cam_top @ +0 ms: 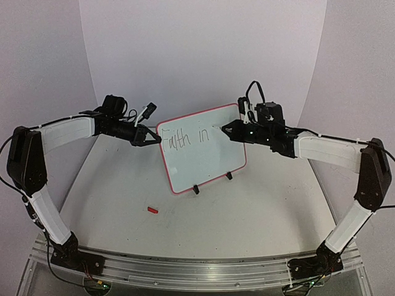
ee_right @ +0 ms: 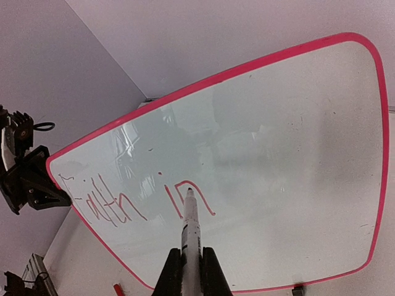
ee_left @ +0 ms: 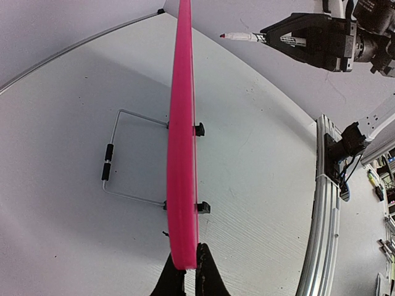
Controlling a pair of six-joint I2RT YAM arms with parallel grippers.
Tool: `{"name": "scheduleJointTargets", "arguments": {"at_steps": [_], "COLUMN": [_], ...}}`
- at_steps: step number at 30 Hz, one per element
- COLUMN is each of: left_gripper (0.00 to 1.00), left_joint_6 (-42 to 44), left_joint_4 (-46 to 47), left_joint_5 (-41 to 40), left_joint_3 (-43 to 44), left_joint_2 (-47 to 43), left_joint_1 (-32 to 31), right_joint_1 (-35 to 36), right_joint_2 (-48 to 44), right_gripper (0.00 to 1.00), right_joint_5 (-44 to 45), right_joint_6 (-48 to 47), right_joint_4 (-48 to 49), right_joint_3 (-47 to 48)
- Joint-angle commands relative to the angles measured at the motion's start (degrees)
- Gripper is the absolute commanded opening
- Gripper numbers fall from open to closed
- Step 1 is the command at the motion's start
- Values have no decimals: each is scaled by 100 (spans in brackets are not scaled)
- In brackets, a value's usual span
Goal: Write a sentence on the whiteboard
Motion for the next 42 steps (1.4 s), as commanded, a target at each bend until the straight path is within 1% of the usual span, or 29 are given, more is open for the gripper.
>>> {"name": "scheduleJointTargets", "arguments": {"at_steps": [1, 9, 18, 33, 42], "left_gripper": [0, 0, 0, 0, 0], "left_joint_6": [239, 242, 249, 257, 255], "left_joint_4": [-371, -373, -374, -387, -391], "left_joint_5": [29, 28, 16, 2, -6], "left_joint_3": [74, 78, 78, 78, 78], "left_joint_2": [-72, -79, -79, -95, -122], "left_joint_1": [-168, -174, -183, -184, -193], "right_joint_1": [-46, -60, -104, -117, -116], "right_joint_2": [218, 484, 607, 432, 101], "right_gripper": [0, 0, 0, 0, 0], "right_joint_5": [130, 205, 345, 436, 474], "right_joint_6": [-129, -146, -125, -11, -62], "right_joint_4": [48, 51, 46, 20, 20], "right_joint_3": [310, 541, 505, -105, -106]}}
